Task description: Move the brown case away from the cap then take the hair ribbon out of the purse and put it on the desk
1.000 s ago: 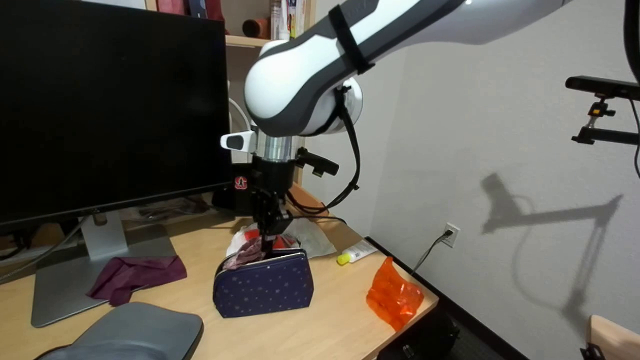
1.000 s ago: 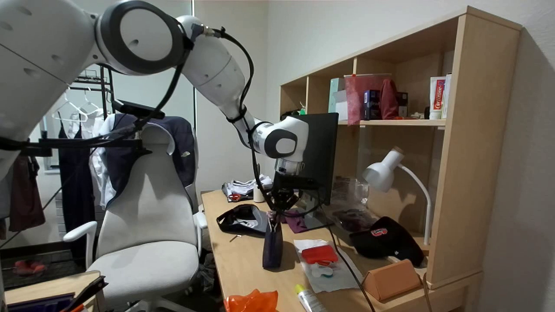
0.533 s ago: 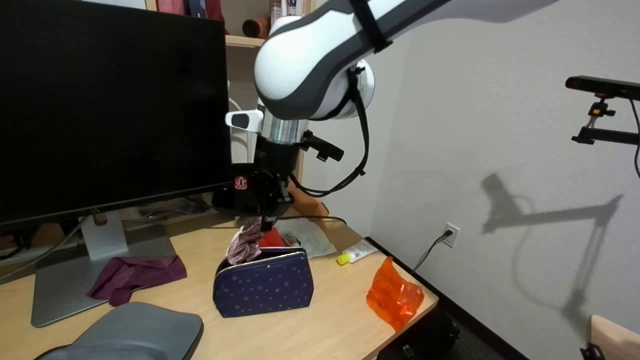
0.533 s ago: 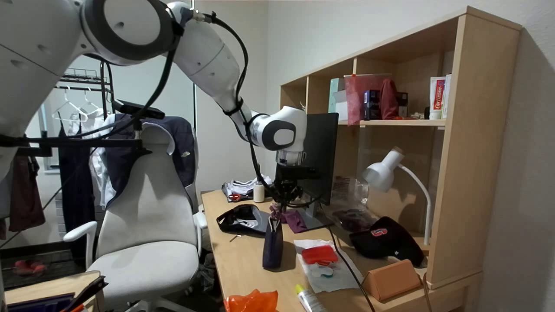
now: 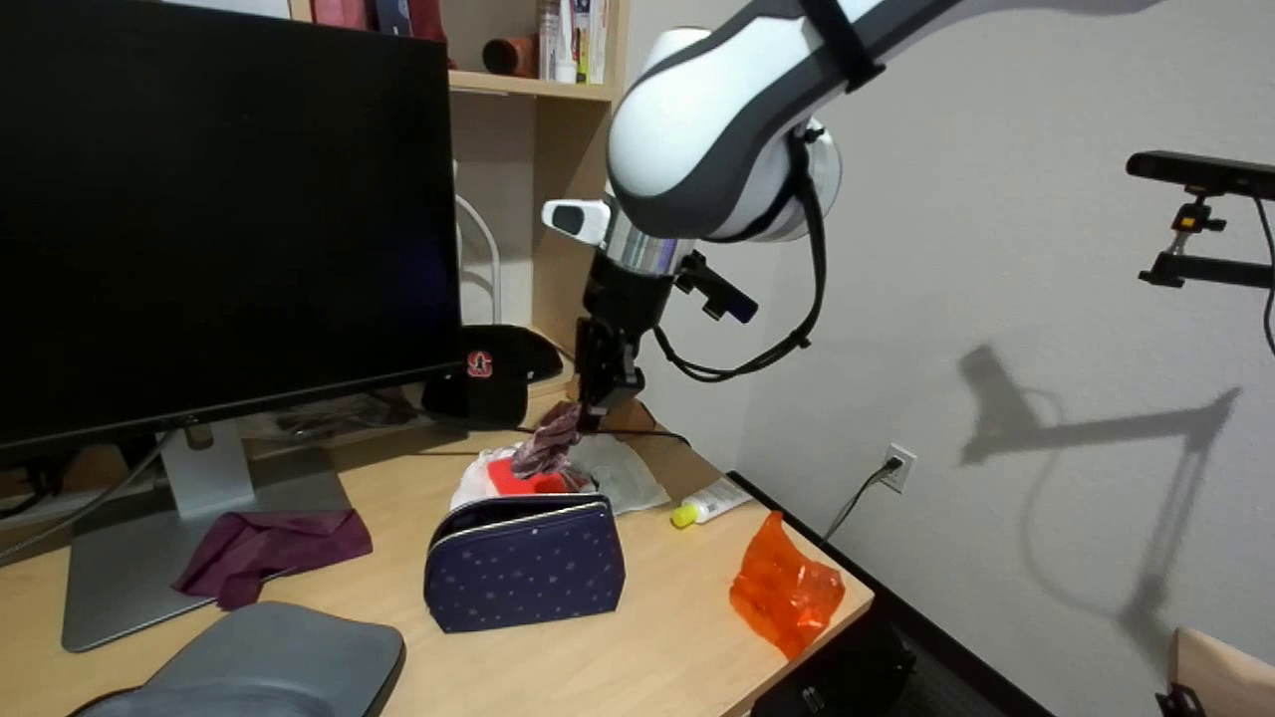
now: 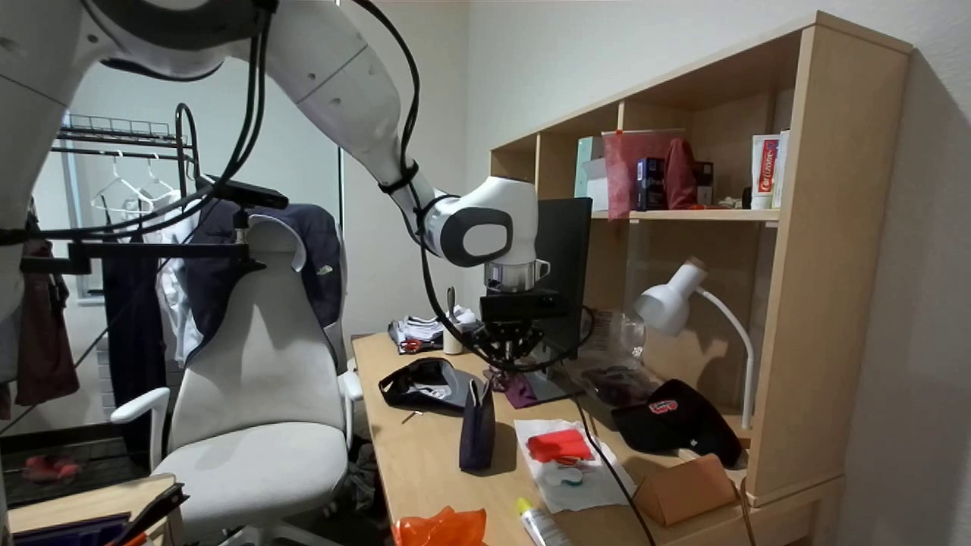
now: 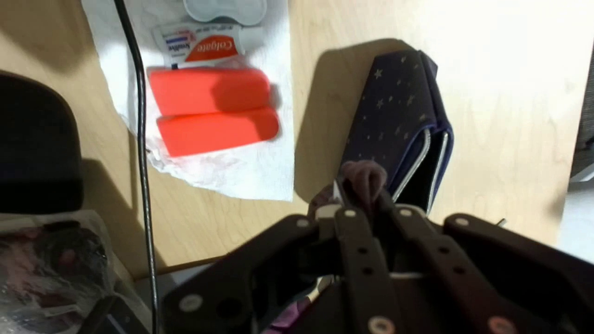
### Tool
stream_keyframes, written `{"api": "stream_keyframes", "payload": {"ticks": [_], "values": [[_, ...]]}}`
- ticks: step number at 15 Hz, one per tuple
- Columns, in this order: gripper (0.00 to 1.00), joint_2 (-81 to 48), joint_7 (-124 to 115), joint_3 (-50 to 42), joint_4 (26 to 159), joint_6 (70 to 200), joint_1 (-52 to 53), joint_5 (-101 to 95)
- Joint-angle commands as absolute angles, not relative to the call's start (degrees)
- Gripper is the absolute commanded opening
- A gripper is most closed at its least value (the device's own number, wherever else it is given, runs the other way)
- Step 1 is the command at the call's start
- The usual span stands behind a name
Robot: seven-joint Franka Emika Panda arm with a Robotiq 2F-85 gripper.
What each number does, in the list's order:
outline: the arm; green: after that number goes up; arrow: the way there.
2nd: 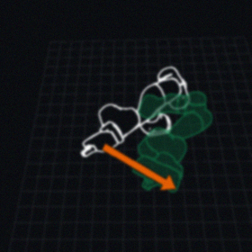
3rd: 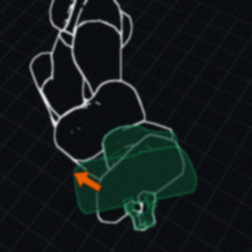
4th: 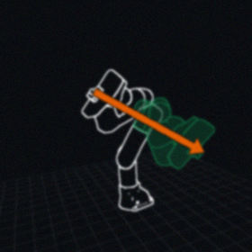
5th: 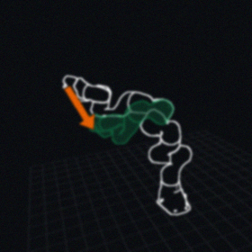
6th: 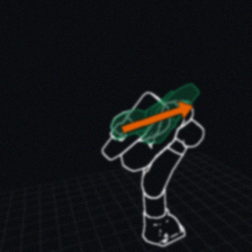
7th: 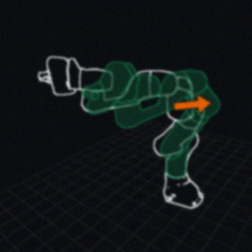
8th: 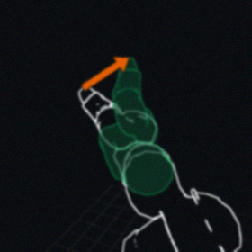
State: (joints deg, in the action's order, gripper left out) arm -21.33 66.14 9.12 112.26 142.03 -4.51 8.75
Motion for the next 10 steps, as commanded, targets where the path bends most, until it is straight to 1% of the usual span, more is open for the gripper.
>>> {"api": "stream_keyframes", "payload": {"ticks": [1,4,10], "values": [[0.09,-14.21,66.68,9.51,122.73,148.11,-7.02,13.86],[0.09,-11.13,65.74,8.87,128.13,150.66,-7.39,16.55],[0.09,-10.42,51.82,3.45,132.90,145.56,-4.66,7.82]]}}
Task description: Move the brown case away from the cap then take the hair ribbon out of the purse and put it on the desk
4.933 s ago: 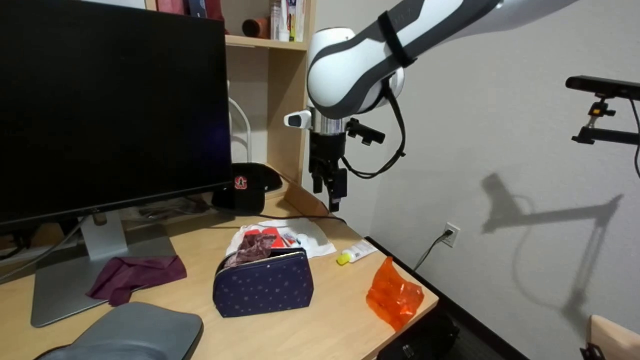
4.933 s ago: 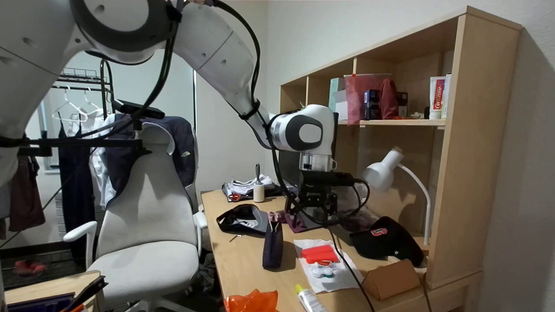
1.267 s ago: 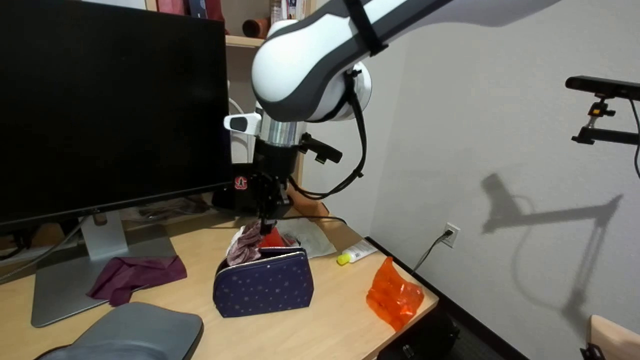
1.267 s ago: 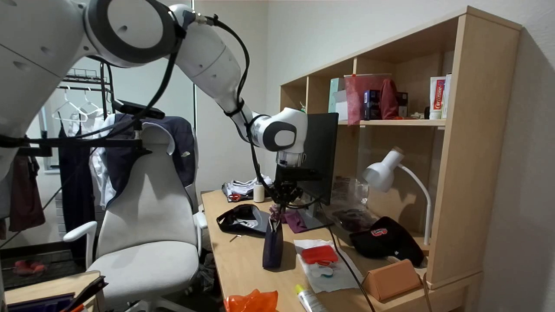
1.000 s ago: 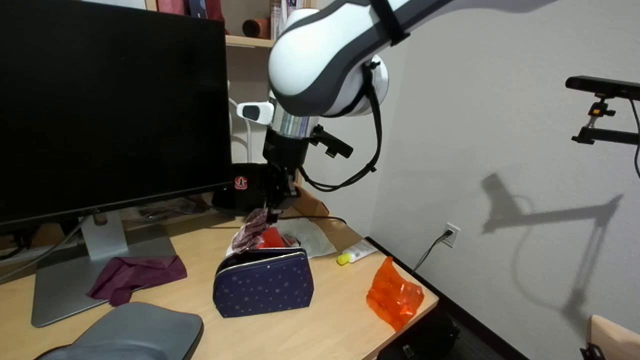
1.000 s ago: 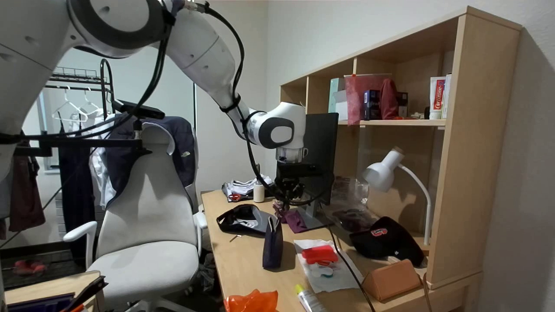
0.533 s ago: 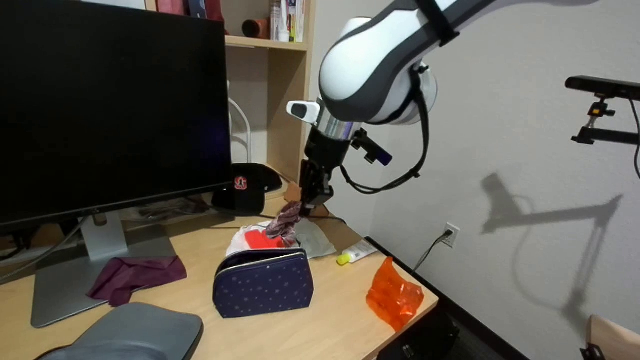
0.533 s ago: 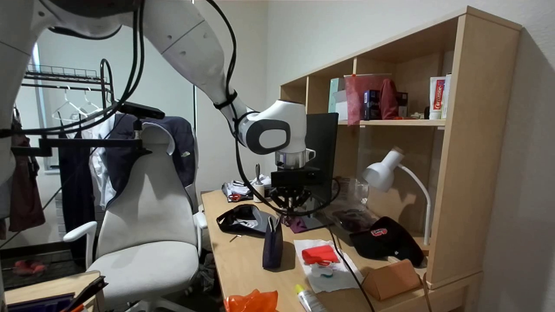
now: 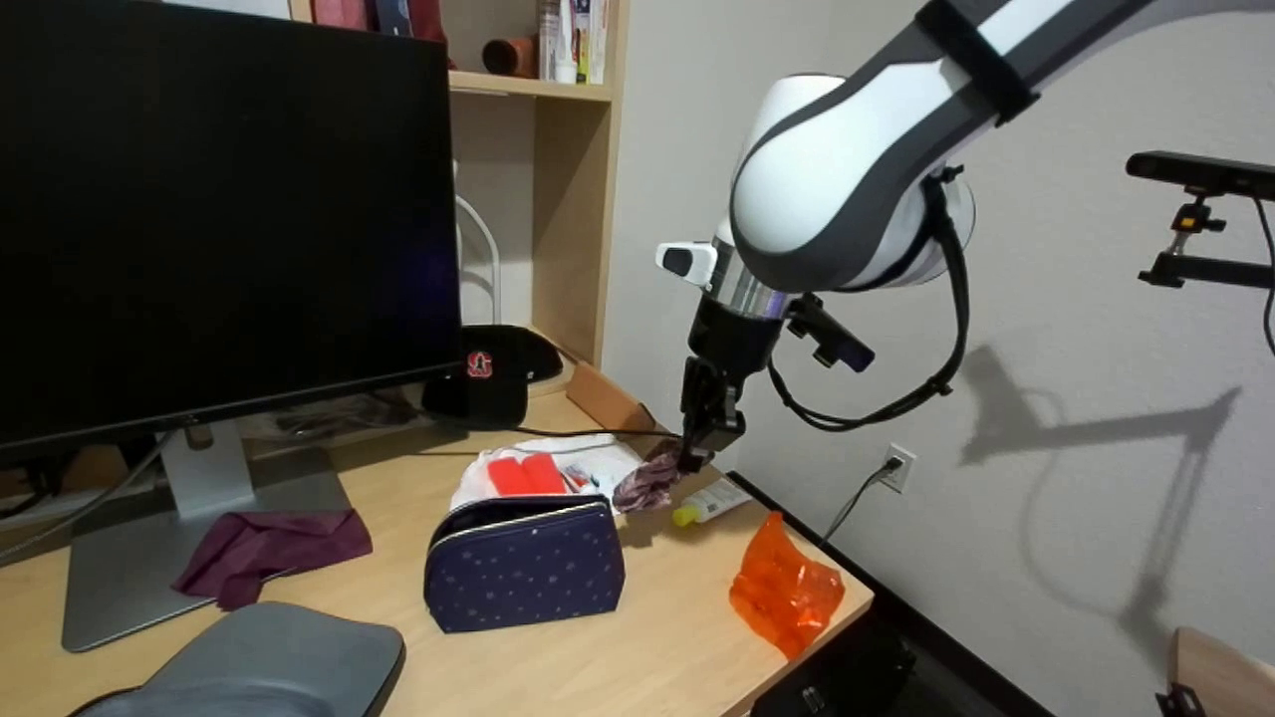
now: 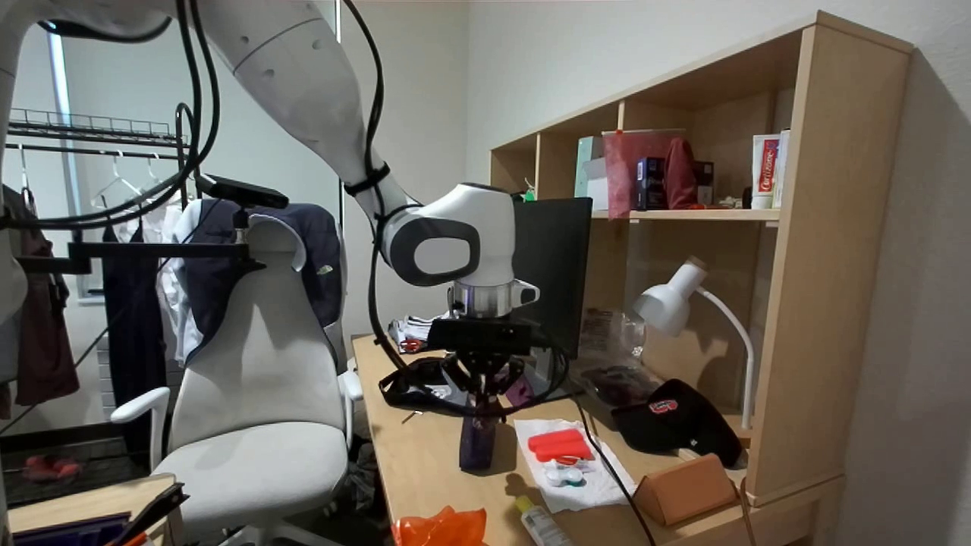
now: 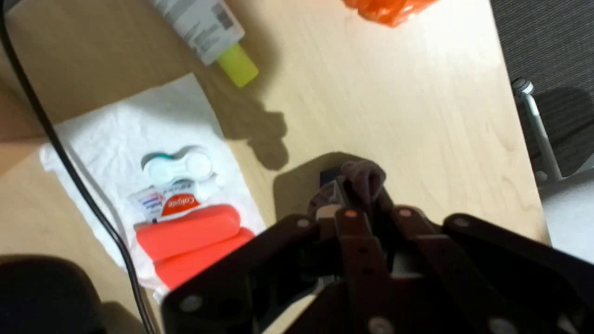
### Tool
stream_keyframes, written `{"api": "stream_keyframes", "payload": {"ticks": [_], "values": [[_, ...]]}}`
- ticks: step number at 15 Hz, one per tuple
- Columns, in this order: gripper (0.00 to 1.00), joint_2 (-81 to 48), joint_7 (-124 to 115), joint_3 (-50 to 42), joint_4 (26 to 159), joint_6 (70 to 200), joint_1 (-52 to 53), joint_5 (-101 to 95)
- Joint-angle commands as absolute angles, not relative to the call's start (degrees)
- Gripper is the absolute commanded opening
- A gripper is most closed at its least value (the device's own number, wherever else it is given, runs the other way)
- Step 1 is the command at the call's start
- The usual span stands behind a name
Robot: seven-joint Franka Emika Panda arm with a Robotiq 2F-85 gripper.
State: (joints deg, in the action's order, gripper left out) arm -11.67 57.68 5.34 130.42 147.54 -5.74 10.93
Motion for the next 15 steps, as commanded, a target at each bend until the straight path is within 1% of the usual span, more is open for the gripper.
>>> {"api": "stream_keyframes", "payload": {"ticks": [1,6,15], "values": [[0.09,-11.06,49.82,3.03,132.90,144.59,-4.57,7.07],[0.09,-17.99,44.37,2.75,126.51,135.77,-3.49,2.98],[0.09,-31.56,30.19,2.81,109.04,119.21,-0.18,-6.01]]}}
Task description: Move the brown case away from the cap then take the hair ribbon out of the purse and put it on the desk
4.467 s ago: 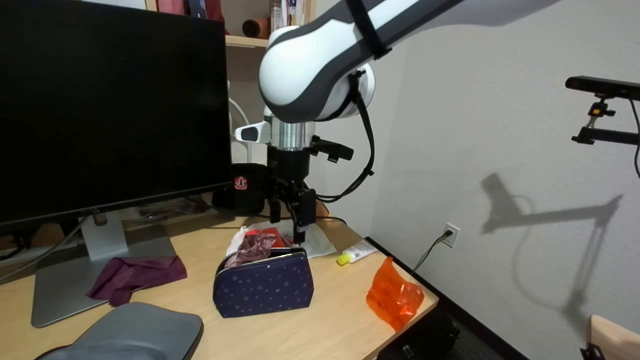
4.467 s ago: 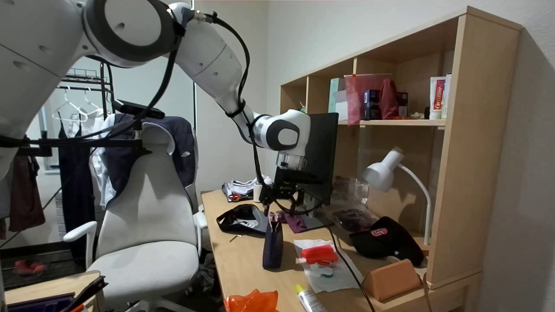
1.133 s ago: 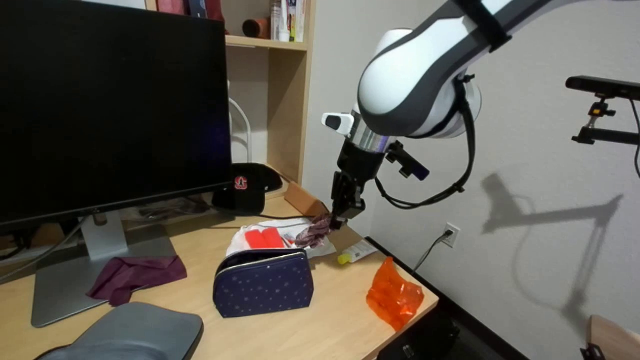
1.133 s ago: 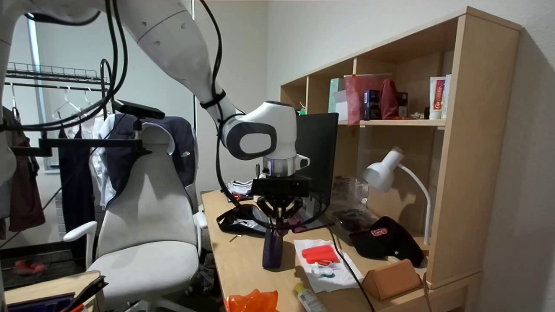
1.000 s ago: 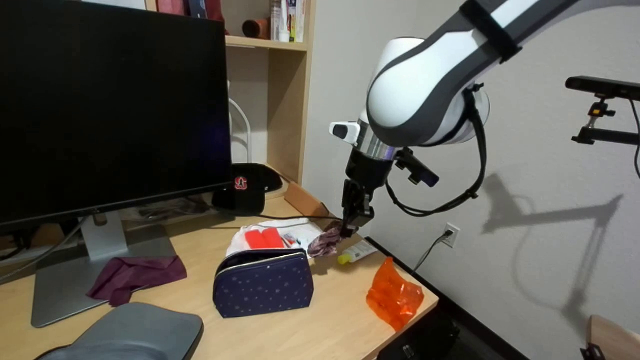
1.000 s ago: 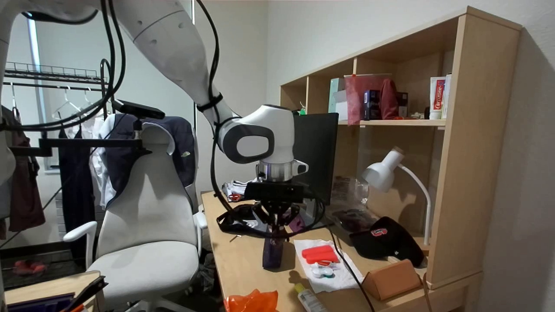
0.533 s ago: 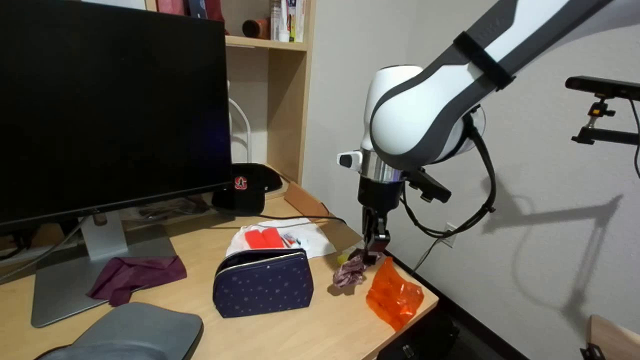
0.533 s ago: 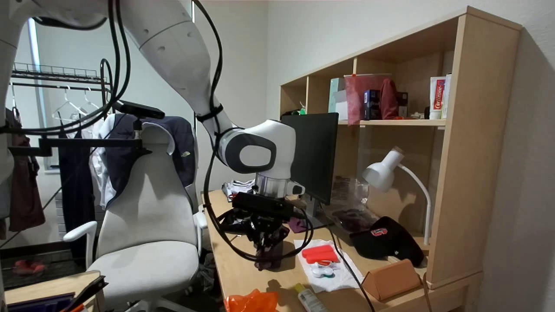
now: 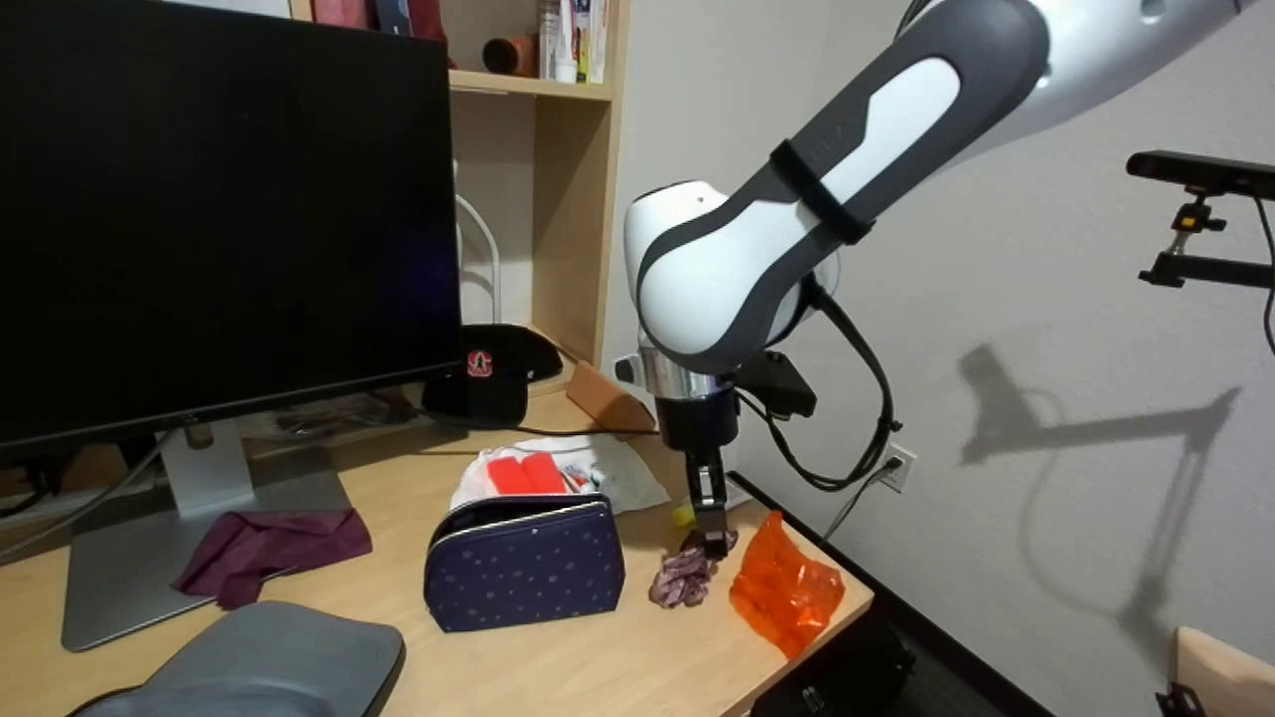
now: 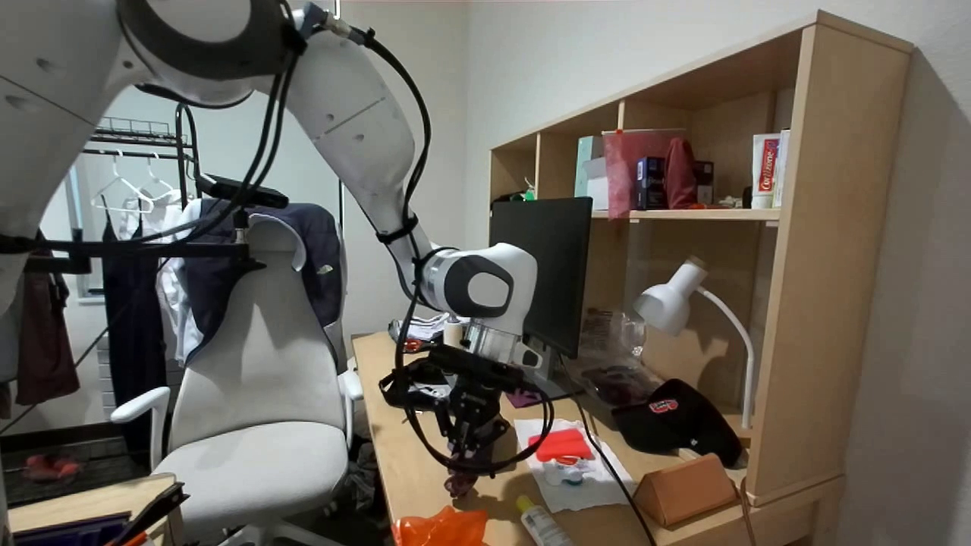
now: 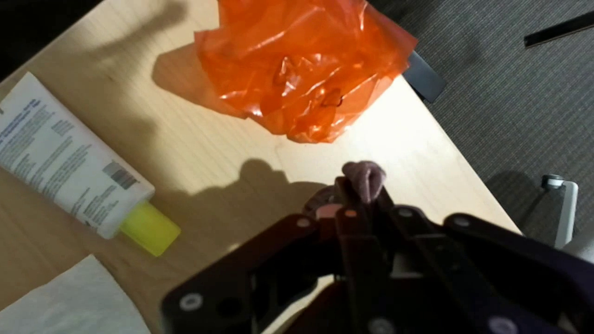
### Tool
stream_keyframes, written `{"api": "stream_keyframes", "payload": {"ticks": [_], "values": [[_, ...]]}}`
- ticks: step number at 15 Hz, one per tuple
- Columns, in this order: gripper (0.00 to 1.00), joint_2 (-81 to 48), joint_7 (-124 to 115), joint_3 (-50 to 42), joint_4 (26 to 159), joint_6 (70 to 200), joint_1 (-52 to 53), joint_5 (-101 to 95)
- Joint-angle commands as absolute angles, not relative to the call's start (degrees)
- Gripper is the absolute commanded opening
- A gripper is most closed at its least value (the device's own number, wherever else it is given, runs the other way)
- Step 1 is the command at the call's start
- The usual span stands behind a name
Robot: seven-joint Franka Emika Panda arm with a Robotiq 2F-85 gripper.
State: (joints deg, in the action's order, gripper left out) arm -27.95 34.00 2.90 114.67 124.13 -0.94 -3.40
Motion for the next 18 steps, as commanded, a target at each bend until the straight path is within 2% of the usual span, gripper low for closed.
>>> {"api": "stream_keyframes", "payload": {"ticks": [1,2,12,18], "values": [[0.34,-32.26,29.78,3.02,108.02,118.48,-0.24,-6.17],[0.35,-32.71,29.71,3.18,107.21,118.04,-0.39,-6.20],[0.98,-30.00,30.88,4.16,109.56,123.14,-2.07,-4.65],[1.00,-25.40,34.61,5.68,114.40,132.62,-2.61,-5.00]]}}
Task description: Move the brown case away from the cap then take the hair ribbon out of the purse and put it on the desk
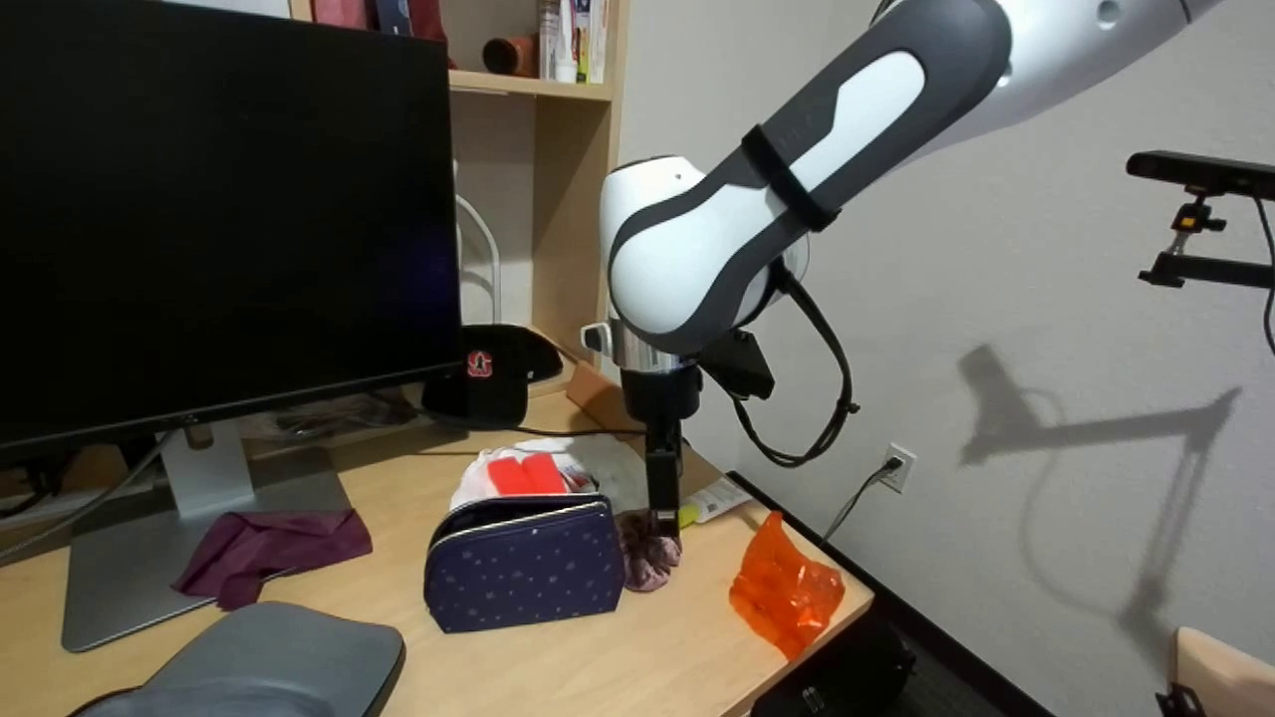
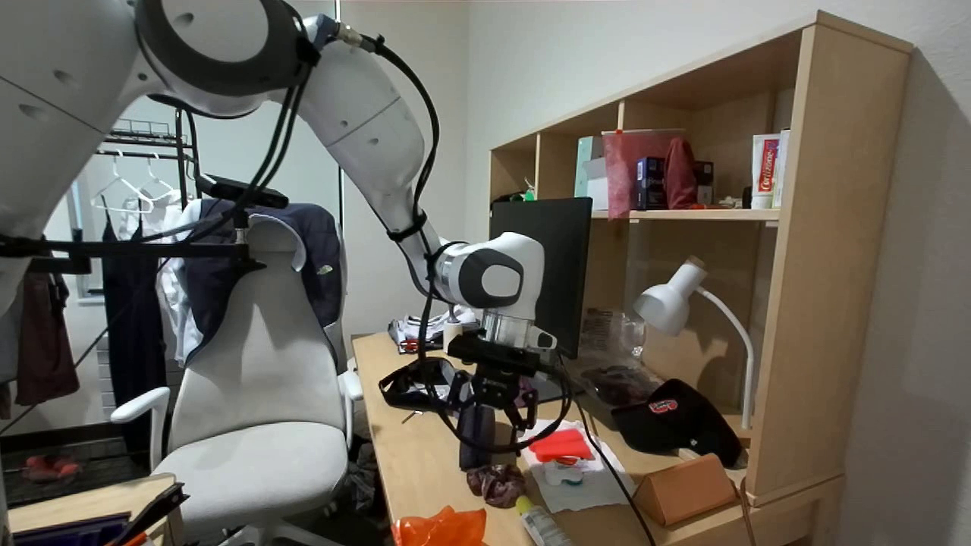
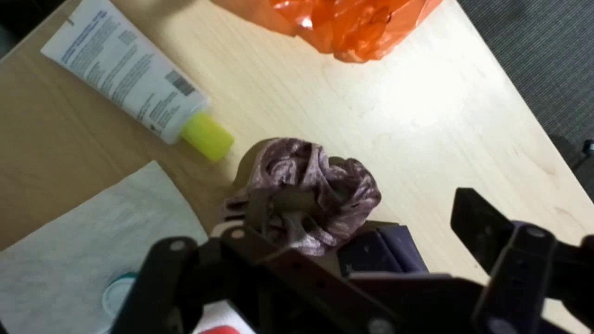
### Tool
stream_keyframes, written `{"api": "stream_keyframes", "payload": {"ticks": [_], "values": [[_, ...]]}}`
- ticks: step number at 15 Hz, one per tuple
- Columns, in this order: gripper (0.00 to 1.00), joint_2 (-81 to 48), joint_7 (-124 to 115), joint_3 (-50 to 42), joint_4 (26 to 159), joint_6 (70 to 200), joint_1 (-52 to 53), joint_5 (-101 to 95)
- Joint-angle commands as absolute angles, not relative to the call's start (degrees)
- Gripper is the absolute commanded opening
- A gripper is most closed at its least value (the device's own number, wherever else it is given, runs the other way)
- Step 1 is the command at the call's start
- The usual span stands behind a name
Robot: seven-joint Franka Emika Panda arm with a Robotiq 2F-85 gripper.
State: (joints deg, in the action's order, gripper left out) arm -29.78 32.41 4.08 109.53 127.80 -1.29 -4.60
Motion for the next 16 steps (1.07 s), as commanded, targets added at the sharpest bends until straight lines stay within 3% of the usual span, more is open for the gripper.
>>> {"api": "stream_keyframes", "payload": {"ticks": [1,6,16], "values": [[1.00,-24.35,34.63,5.82,115.43,134.33,-2.61,-4.84],[1.00,-17.62,33.80,5.81,120.48,138.00,-3.22,-3.16],[1.00,-6.95,30.92,1.95,122.57,129.71,-4.73,3.32]]}}
